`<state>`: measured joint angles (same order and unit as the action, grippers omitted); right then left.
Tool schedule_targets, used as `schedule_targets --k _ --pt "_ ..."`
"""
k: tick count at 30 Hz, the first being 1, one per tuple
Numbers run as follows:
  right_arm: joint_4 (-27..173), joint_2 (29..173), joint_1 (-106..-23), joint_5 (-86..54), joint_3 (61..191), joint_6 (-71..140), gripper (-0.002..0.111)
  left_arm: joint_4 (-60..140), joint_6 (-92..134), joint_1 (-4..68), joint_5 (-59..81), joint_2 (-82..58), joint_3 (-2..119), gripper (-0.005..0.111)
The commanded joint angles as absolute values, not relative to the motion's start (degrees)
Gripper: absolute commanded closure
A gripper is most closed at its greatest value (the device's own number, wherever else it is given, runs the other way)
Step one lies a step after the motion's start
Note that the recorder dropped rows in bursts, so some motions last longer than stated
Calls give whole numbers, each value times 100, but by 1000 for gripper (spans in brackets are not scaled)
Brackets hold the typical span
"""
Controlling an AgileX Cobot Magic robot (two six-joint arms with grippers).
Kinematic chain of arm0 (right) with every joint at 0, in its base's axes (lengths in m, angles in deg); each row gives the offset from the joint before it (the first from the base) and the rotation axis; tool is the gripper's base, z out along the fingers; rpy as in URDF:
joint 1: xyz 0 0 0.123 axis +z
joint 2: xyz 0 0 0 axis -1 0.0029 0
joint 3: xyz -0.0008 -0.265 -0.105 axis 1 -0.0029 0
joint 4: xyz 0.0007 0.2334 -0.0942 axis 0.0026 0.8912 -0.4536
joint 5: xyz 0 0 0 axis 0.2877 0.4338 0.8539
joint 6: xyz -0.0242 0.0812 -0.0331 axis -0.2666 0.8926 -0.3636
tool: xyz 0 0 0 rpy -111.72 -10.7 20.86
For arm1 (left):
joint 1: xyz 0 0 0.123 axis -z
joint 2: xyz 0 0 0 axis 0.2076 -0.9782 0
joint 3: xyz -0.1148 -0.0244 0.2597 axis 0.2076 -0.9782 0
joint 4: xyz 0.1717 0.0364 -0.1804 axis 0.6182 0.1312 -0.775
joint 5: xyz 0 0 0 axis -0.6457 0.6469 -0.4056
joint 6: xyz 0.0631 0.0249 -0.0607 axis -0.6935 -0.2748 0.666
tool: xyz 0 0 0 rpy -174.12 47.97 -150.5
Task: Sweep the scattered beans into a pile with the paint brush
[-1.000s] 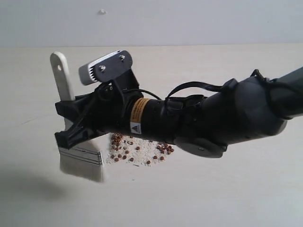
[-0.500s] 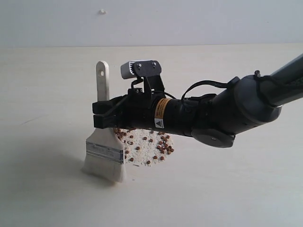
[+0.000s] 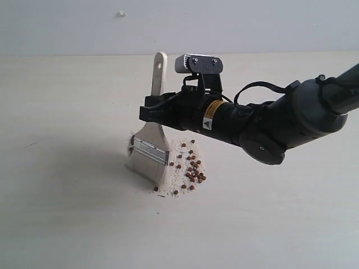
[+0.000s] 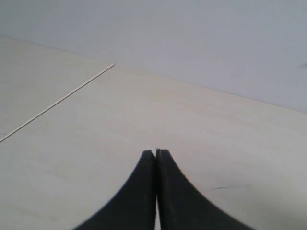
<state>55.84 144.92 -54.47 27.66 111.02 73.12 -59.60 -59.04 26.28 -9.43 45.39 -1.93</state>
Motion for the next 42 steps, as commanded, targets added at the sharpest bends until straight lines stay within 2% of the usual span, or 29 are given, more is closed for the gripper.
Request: schedule_targets --k 1,8,12,15,20,24,33,36,42 --pt "5820 14461 -5489 2905 11097 7147 108 -5953 -5913 2651 -972 4573 -209 107" --pt "5149 14014 -5467 3473 11097 8333 108 -5953 -5913 2651 -972 4573 -209 107" --pt "5377 13773 -5382 3593 11097 8260 108 -5953 -5913 2651 -972 4573 -209 107" --pt "6402 13762 -5131 3528 11097 7537 108 -5953 -5913 2651 -972 4573 -209 107" --pt "9542 13983 -4274 3476 11261 5248 108 -5953 -5913 2651 -972 4573 -209 107" --pt "11659 14337 -3567 3737 11871 3676 108 -5953 -5913 2651 -972 4573 -209 107" --pt "13722 15428 -3116 3226 13780 1702 108 -5953 -5913 2651 -972 4573 -209 107" --pt "14591 15728 -3116 3075 14150 1249 108 -5953 -5913 2651 -972 4573 -209 107" --pt "15059 15880 -3116 3072 14344 449 108 -5953 -5913 2651 -972 4573 -209 107"
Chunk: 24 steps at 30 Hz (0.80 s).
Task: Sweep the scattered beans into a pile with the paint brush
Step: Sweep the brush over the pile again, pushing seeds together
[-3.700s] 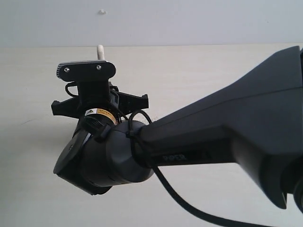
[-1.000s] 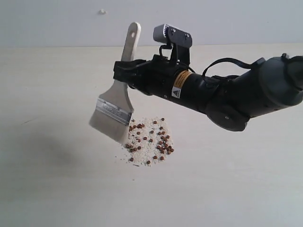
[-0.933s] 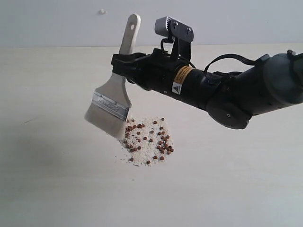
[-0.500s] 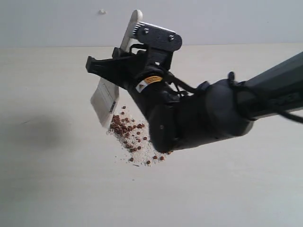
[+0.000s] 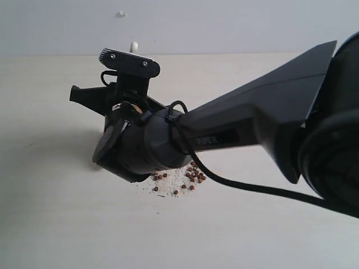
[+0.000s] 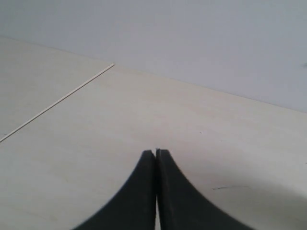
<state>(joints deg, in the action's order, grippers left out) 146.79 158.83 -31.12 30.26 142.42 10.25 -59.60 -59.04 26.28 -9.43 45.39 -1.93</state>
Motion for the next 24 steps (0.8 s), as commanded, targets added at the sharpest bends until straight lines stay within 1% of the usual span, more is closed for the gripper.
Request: schedule_targets --k 1,5,13,19,24 --pt "15418 15880 -3116 3252 14344 155 108 -5953 -5913 2651 -972 4573 -209 107" --pt "16196 15880 -3116 3993 14344 -914 108 -5953 -5913 2651 -972 4573 -209 107" --pt "17010 15832 -3116 4895 14344 -1627 108 -5953 -5913 2651 -972 4573 -209 107" --pt "16893 15472 -3116 4198 14344 -1401 108 -5953 -5913 2651 -972 4573 -209 107" --pt "16315 15341 -3116 3650 14344 -902 108 -5953 -5913 2651 -972 4573 -209 107"
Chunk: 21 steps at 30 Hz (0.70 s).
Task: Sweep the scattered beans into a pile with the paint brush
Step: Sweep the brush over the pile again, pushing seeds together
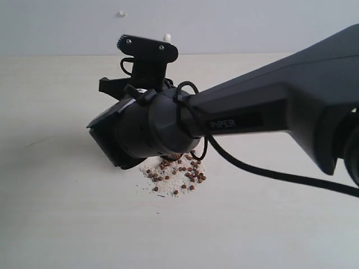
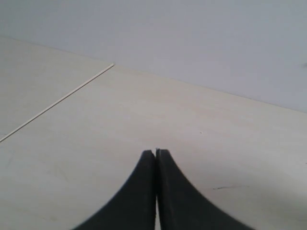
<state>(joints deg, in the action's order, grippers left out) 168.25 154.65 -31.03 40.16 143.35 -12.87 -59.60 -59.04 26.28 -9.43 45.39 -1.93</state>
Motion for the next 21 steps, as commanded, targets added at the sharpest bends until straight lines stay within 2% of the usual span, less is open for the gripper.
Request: schedule_targets --k 1,12,21 --pt "16090 15341 -3116 3611 14344 -718 108 -5953 -5913 2651 -972 4573 -209 107" --pt "15270 15831 -3421 3826 14353 287 108 -5953 -5913 2651 -972 4573 -209 107" --pt "16337 15884 -3552 4217 14353 -637 108 -5953 -5913 2651 -972 4573 -209 107"
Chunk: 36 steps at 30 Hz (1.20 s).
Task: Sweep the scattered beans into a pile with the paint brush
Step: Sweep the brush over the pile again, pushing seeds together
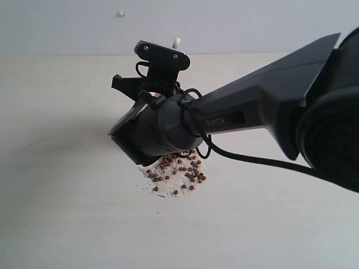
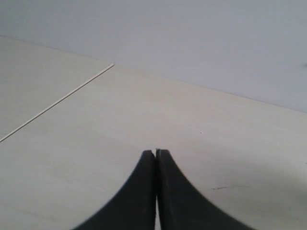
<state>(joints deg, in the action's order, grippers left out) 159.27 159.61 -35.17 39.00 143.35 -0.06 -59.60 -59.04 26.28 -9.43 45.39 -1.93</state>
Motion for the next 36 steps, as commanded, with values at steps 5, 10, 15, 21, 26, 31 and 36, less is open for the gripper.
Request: schedule_targets --k 5,10,15,21,26,31,36 --pt "16657 15741 -3552 4597 14353 -1229 108 -5953 -5913 2651 -972 4573 -209 107" --pt "16745 15598 -3518 4559 14353 -1305 108 -5953 -5913 2651 -972 4573 -209 107" --pt "16679 15388 -3448 4252 14353 -1330 108 -5953 -5913 2651 -972 4573 -209 107" --pt "15964 14961 -3419 3083 14353 -2216 108 -5953 -5913 2651 -972 4573 -209 107" --pt "14679 14618 -3431 2009 14010 -2346 108 -5953 -5913 2651 -972 4573 -209 107" --pt "13905 14291 -3534 1350 13323 -1064 108 -5953 -5913 2651 -972 4573 -209 107" --pt "10475 14081 -3534 1417 12285 2622 108 -5953 -5913 2651 -972 4573 -209 107"
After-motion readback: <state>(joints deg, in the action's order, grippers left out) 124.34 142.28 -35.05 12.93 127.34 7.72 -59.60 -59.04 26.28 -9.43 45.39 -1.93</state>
